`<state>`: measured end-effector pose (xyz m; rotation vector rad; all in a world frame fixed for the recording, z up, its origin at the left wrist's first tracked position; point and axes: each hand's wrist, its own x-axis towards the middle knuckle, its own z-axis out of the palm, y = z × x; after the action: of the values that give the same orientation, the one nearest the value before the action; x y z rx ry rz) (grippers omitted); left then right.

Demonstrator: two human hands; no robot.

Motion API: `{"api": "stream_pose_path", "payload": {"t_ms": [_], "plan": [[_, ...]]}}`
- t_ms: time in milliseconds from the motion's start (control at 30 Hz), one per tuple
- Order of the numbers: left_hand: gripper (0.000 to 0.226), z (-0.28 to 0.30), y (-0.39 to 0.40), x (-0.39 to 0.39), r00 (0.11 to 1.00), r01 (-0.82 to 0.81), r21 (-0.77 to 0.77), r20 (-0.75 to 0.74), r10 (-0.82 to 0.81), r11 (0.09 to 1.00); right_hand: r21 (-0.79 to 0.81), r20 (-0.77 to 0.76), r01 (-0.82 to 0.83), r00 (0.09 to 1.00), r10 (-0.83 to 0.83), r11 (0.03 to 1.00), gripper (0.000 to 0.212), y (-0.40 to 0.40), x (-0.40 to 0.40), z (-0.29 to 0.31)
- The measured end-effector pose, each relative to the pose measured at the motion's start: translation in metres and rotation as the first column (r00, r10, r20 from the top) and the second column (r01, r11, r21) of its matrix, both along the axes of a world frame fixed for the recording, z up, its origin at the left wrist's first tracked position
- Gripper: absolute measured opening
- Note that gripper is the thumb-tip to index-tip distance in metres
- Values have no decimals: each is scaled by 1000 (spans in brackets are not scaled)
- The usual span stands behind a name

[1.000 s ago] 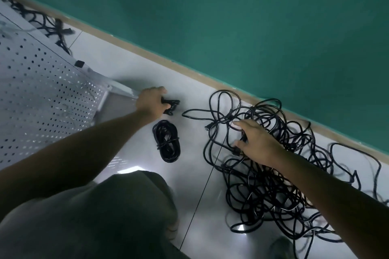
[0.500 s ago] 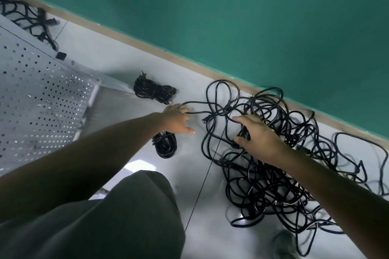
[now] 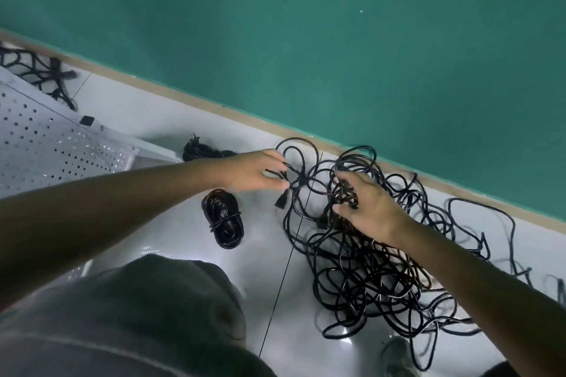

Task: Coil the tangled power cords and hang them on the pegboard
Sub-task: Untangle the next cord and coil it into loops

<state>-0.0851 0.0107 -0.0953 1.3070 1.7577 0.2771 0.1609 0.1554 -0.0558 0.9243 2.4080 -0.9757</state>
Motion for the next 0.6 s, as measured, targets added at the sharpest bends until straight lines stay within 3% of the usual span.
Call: {"api": "stream_pose_path", "payload": {"t_ms": [267, 400, 600], "plan": [[34, 138, 22, 25, 987, 25, 132, 155, -46, 991, -1, -151, 97, 984, -96, 995, 77, -1, 18, 99], [50, 207, 23, 54, 970, 15, 245, 232, -74, 969, -9, -247, 128, 961, -126, 992, 84, -11, 42, 150], [49, 311, 20, 112, 962, 16, 392, 243, -120, 920, -31, -431, 202, 881, -195, 979, 84, -26, 89, 215]]}}
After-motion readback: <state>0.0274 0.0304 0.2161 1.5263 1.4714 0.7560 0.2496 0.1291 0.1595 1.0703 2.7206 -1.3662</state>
